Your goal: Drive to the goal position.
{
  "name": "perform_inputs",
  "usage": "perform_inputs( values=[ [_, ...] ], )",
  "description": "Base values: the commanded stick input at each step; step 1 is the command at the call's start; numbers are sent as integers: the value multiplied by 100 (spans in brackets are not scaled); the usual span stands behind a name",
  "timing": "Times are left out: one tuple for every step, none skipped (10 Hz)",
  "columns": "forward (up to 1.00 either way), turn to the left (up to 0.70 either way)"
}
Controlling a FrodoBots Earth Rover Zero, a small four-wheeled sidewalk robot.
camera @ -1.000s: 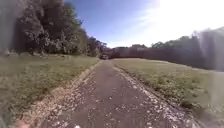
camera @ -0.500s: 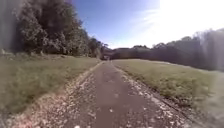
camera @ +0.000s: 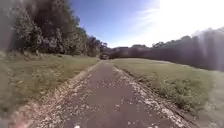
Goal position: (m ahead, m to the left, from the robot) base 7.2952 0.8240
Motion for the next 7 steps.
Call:
perform_inputs(
  values=[
    [70,0],
    [70,0],
    [70,0],
    [70,0],
    [70,0],
    [70,1],
    [70,6]
  ],
)
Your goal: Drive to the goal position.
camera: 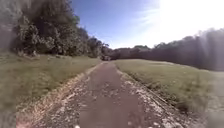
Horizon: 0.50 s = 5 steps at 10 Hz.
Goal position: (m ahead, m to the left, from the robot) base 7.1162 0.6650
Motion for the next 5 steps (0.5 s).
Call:
perform_inputs(
  values=[
    [70,17],
    [70,22],
    [70,24],
    [70,19],
    [70,1]
  ],
)
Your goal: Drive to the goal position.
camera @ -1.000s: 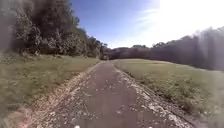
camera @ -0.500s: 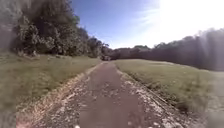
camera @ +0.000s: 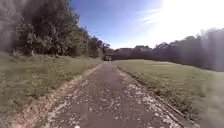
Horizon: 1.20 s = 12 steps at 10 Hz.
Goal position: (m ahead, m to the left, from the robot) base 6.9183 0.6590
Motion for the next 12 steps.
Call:
perform_inputs(
  values=[
    [70,0],
    [70,0],
    [70,0],
    [70,0],
    [70,0],
    [70,0],
    [70,0],
    [70,0],
    [70,0],
    [70,0],
    [70,0],
    [70,0]
  ],
)
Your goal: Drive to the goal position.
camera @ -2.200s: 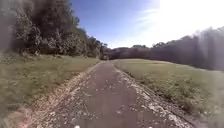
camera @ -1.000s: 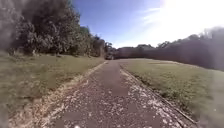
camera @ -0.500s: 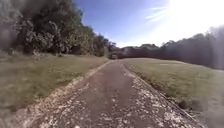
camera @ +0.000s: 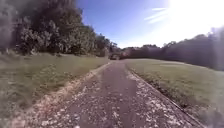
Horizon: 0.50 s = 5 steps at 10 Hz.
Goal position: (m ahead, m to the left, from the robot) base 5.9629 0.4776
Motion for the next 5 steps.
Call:
perform_inputs(
  values=[
    [70,0],
    [70,0],
    [70,0],
    [70,0],
    [70,0]
  ],
)
